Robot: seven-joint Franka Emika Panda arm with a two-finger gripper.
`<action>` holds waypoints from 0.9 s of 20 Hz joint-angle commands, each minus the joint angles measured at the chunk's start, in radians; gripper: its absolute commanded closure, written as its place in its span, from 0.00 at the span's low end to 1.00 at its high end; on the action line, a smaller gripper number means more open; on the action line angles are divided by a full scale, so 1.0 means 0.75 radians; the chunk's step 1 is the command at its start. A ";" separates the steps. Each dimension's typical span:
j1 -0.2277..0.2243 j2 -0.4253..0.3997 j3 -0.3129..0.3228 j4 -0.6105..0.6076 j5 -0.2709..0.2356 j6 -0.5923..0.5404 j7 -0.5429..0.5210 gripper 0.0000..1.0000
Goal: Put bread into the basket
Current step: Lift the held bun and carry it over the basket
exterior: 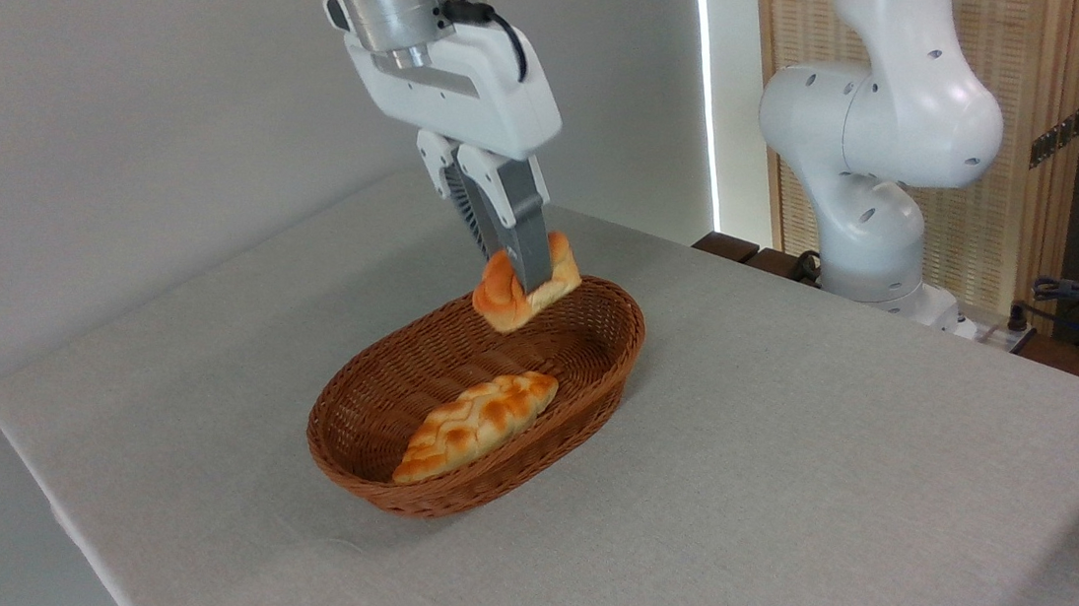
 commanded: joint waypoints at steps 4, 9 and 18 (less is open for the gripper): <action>-0.005 -0.005 -0.198 -0.244 -0.006 0.026 0.000 0.47; -0.005 0.004 -0.224 -0.367 0.006 0.159 0.000 0.06; -0.005 0.020 -0.253 -0.371 -0.106 0.208 -0.037 0.00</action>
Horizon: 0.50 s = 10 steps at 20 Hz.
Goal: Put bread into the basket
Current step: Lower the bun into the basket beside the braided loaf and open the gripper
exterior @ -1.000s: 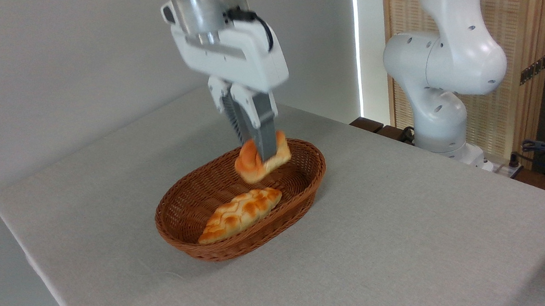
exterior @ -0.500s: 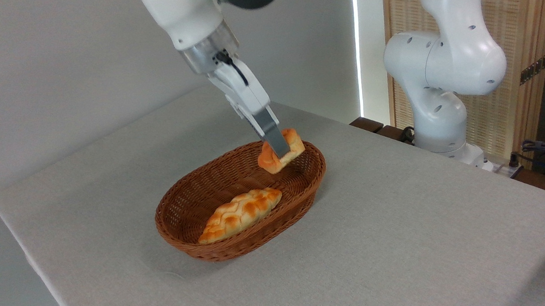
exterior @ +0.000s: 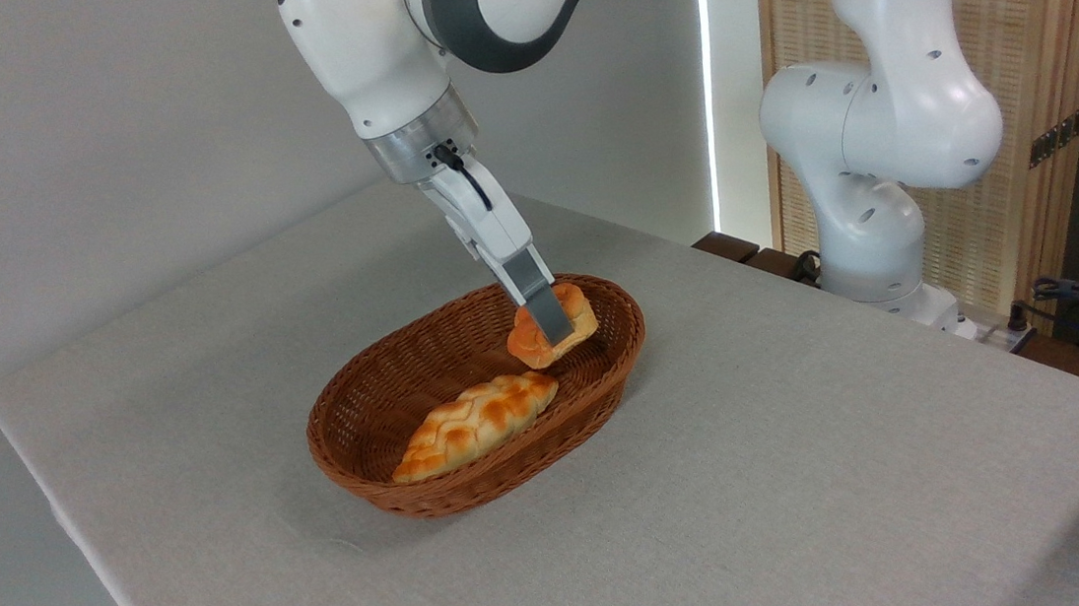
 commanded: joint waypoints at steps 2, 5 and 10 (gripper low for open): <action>0.004 -0.001 -0.001 -0.002 -0.082 0.019 -0.018 0.00; 0.006 -0.001 0.001 0.000 -0.082 0.050 -0.018 0.00; 0.006 -0.003 0.003 0.003 -0.082 0.052 -0.016 0.00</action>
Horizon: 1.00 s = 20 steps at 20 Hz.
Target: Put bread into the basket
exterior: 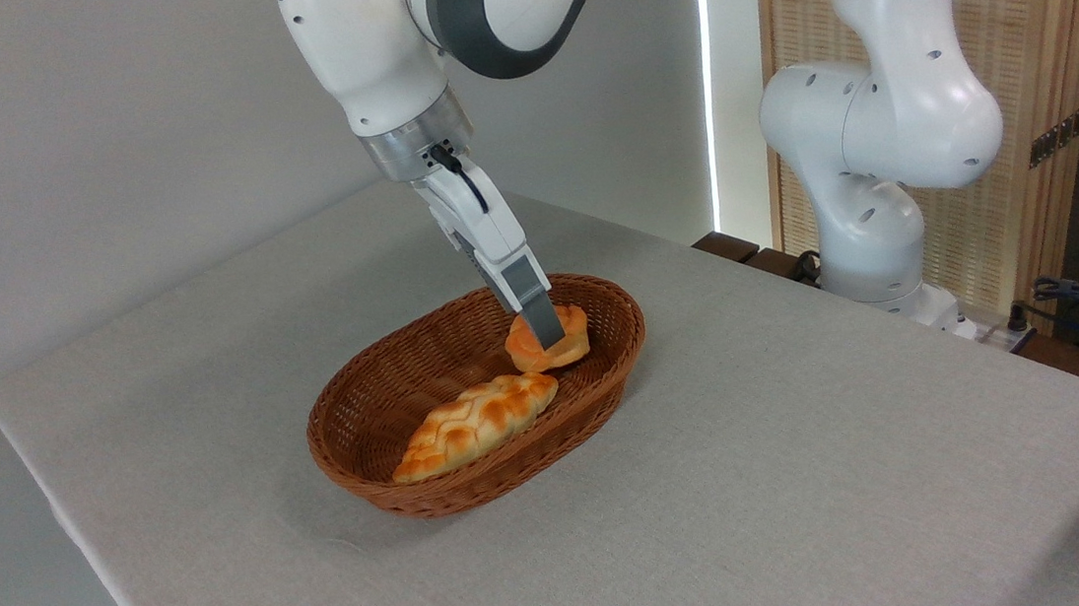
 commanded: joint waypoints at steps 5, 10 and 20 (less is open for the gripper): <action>0.029 0.001 0.024 0.149 -0.012 0.009 -0.020 0.00; 0.045 0.091 0.165 0.464 -0.002 -0.005 -0.014 0.00; 0.049 0.187 0.302 0.704 -0.002 -0.046 -0.018 0.00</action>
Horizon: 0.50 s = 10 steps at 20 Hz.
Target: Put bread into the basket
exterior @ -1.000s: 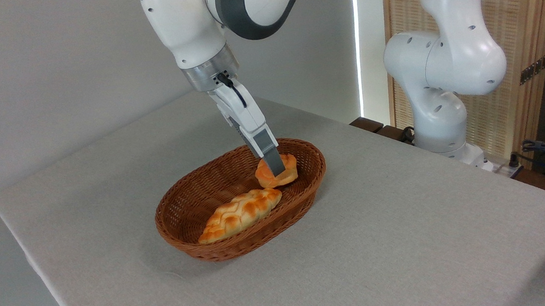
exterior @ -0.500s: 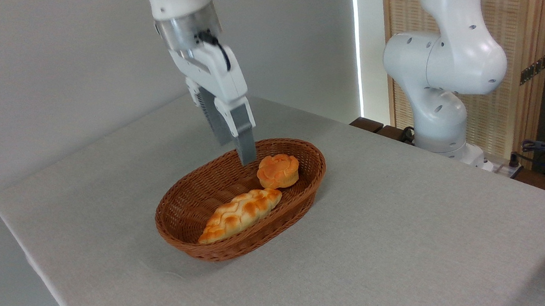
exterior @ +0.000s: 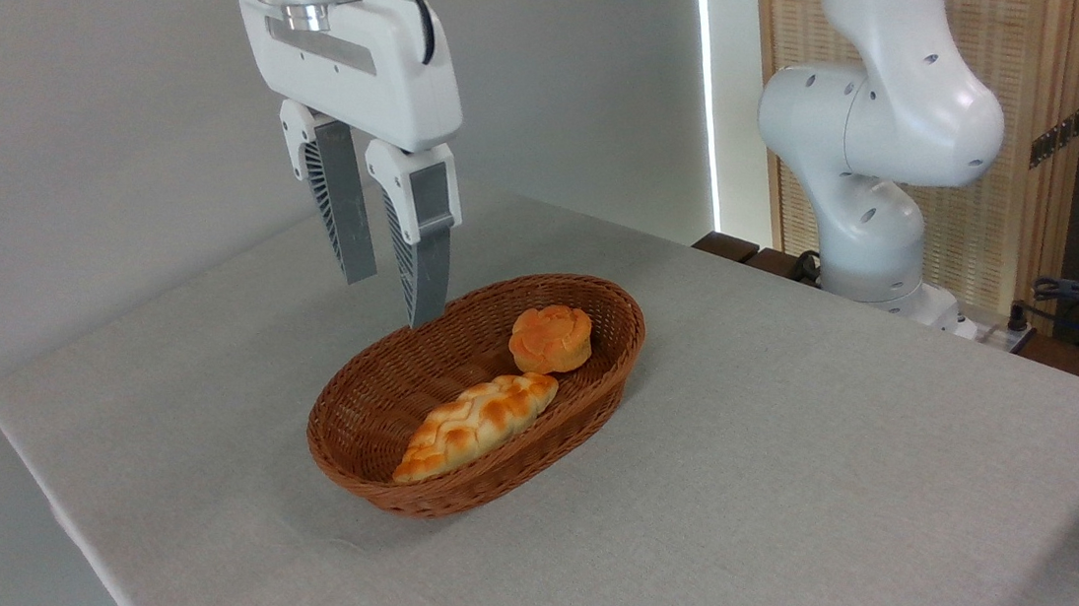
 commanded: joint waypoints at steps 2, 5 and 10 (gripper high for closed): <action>-0.023 0.017 0.031 0.047 -0.003 -0.087 -0.028 0.00; -0.052 0.029 0.047 0.047 -0.003 -0.124 -0.142 0.00; -0.131 0.031 0.137 0.047 0.003 -0.126 -0.122 0.00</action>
